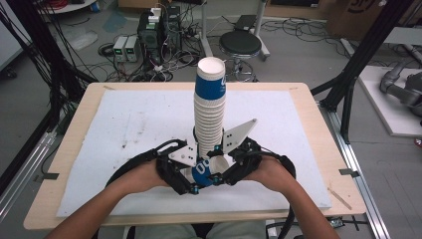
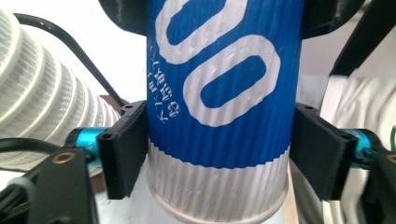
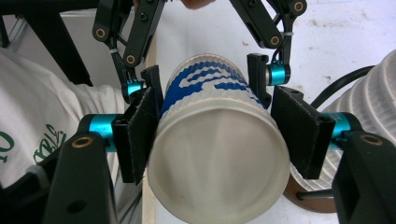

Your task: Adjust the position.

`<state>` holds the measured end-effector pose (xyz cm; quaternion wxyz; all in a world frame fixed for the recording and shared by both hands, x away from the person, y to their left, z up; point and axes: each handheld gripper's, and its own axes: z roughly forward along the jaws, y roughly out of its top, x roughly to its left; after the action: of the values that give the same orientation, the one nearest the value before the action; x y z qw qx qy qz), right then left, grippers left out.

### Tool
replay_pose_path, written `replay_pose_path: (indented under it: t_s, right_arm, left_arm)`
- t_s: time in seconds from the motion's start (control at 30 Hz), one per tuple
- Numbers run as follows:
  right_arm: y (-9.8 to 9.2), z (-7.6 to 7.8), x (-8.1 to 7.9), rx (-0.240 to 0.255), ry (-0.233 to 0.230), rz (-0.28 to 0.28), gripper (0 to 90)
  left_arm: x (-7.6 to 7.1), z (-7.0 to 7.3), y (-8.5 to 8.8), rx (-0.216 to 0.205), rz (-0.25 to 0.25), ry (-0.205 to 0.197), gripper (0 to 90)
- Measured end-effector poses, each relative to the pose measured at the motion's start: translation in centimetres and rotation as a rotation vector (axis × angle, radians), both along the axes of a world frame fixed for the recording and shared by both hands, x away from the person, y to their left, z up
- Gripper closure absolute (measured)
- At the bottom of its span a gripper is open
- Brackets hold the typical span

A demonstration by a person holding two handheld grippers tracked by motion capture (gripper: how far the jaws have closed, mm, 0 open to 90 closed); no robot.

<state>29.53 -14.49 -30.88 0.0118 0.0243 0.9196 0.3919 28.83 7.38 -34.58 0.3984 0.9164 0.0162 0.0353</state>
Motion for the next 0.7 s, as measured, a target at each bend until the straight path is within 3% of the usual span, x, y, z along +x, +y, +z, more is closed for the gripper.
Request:
replay_pose_path:
  t_s: [0.13,0.17,0.2,0.23,0.3,0.33,0.37,0.4,0.43,0.47,0.5,0.6,0.63,0.7]
  right_arm:
    - [-0.5,-0.3,0.0,0.024,0.005,-0.004,33.8]
    - [-0.5,-0.3,0.0,0.024,0.005,-0.004,33.8]
    - [-0.6,-0.4,-0.1,0.035,0.009,-0.006,33.8]
    - [-1.0,-0.7,0.0,0.062,0.011,-0.011,33.8]
    - [-1.5,-1.1,0.1,0.089,0.024,-0.023,33.8]
    - [-1.8,-1.2,0.2,0.103,0.035,-0.030,33.7]
    - [-1.8,-1.2,0.2,0.103,0.035,-0.030,33.7]
    - [-2.4,-1.6,0.2,0.130,0.043,-0.043,33.8]
    - [-2.7,-1.8,0.2,0.144,0.051,-0.052,33.8]
    - [-3.0,-2.0,0.2,0.161,0.058,-0.063,33.8]
    - [-3.3,-2.2,0.2,0.178,0.065,-0.067,33.8]
    - [-4.3,-2.9,0.1,0.238,0.082,-0.088,33.8]
    - [-4.5,-3.1,0.0,0.259,0.093,-0.099,33.8]
    - [-4.8,-3.4,0.0,0.281,0.096,-0.104,33.8]
  left_arm:
    - [0.0,-1.1,0.9,-0.118,0.007,0.030,18.6]
    - [0.0,-1.1,0.9,-0.118,0.007,0.030,18.5]
    - [0.0,-1.5,1.2,-0.150,0.015,0.033,18.5]
    - [0.0,-2.1,1.8,-0.209,0.033,0.035,18.5]
    - [-0.1,-2.7,2.4,-0.280,0.052,0.038,18.5]
    - [0.0,-2.9,2.7,-0.311,0.059,0.041,18.3]
    - [0.0,-2.9,2.7,-0.311,0.059,0.041,18.2]
    - [-0.2,-3.5,3.3,-0.378,0.081,0.051,18.2]
    - [-0.2,-3.5,3.3,-0.378,0.081,0.051,18.2]
    - [-0.2,-3.8,3.5,-0.405,0.085,0.054,17.9]
    - [-0.3,-4.3,3.9,-0.460,0.094,0.055,17.8]
    - [-0.4,-4.6,4.6,-0.535,0.116,0.057,17.2]
    - [-0.4,-4.6,4.6,-0.535,0.116,0.057,16.9]
    - [-0.4,-4.9,4.9,-0.601,0.131,0.069,16.6]
